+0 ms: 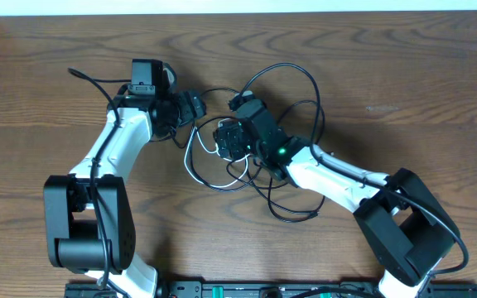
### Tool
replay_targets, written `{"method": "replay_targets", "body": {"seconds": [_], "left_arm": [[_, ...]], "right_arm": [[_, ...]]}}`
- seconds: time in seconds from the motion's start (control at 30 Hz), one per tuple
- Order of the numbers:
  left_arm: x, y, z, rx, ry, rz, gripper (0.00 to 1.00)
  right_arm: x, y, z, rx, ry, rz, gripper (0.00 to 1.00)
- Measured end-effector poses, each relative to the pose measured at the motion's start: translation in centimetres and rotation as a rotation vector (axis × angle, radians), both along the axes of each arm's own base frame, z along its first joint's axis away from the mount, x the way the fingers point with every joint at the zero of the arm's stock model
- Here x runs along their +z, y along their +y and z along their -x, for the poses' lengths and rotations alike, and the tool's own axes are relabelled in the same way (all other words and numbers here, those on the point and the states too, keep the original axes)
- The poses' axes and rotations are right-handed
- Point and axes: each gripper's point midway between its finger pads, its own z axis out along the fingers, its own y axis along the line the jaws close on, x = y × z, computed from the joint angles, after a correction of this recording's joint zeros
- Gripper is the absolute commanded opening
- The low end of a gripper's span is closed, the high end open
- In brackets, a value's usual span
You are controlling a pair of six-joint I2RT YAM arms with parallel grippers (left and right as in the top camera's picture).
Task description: Untangle cables
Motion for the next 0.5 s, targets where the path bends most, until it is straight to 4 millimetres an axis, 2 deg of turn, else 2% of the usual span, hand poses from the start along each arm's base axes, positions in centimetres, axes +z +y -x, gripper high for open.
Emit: {"method": "replay_targets", "body": {"seconds": [0.17, 0.33, 0.5], "left_arm": [[-0.4, 1.0, 0.3, 0.041, 0.024, -0.042, 0.99], [-0.6, 2.3, 0.5, 0.108, 0.048, -0.045, 1.0], [-0.7, 3.6, 0.4, 0.158, 0.055, -0.038, 1.0]], "right_arm": [[-0.8, 1.6, 1.3, 0.037, 0.007, 0.001, 0.78], [-3.2, 2.3, 2.1, 0.058, 0.034, 0.028, 0.78], [-5.7, 2.1, 2.4, 0.059, 0.069, 0.063, 0.79]]}}
